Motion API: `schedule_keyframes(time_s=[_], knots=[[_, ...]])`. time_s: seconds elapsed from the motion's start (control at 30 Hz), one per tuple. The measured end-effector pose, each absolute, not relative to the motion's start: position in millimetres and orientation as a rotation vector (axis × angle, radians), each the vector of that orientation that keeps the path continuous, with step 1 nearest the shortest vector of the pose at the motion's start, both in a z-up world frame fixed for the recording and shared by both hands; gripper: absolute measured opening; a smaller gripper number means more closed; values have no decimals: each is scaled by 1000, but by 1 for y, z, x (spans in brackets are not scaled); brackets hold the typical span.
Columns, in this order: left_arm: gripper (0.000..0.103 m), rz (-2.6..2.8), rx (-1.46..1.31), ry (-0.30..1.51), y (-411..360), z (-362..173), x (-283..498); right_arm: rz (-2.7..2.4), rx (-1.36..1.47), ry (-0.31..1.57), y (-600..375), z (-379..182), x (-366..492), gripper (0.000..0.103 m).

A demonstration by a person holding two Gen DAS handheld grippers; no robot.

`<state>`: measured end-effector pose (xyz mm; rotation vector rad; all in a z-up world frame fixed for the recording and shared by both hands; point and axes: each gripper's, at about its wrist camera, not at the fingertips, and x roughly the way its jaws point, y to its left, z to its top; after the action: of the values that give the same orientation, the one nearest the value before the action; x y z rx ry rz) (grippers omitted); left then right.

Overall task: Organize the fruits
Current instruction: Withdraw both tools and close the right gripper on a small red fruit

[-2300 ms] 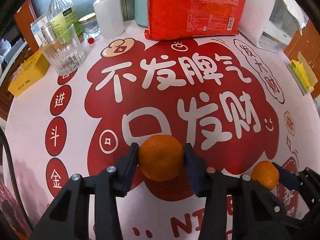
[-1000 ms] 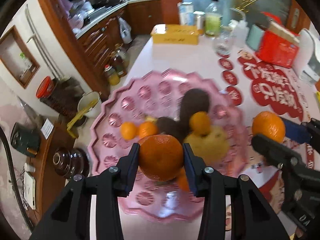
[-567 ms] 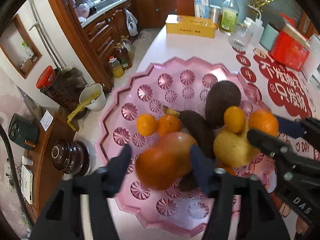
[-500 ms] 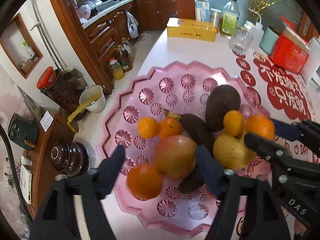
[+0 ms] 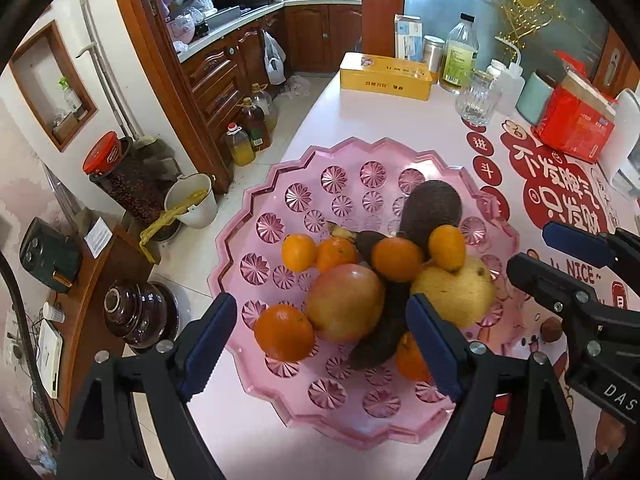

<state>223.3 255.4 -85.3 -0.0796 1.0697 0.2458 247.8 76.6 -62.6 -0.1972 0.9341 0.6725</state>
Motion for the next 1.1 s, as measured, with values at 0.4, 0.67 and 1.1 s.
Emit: schedule_keyframes(time_s=[0.4,0.67,1.1], knots=[[87,280,-102,1025,203,-61,191,706,-208,883,19,-42,228,52],[87,302,-145,1009,160,-57,163,710,-232,871,-25,-47,229,52],[87,270,-200,1090,96,-118,120,703,-283,998,-68,-123,238,51]])
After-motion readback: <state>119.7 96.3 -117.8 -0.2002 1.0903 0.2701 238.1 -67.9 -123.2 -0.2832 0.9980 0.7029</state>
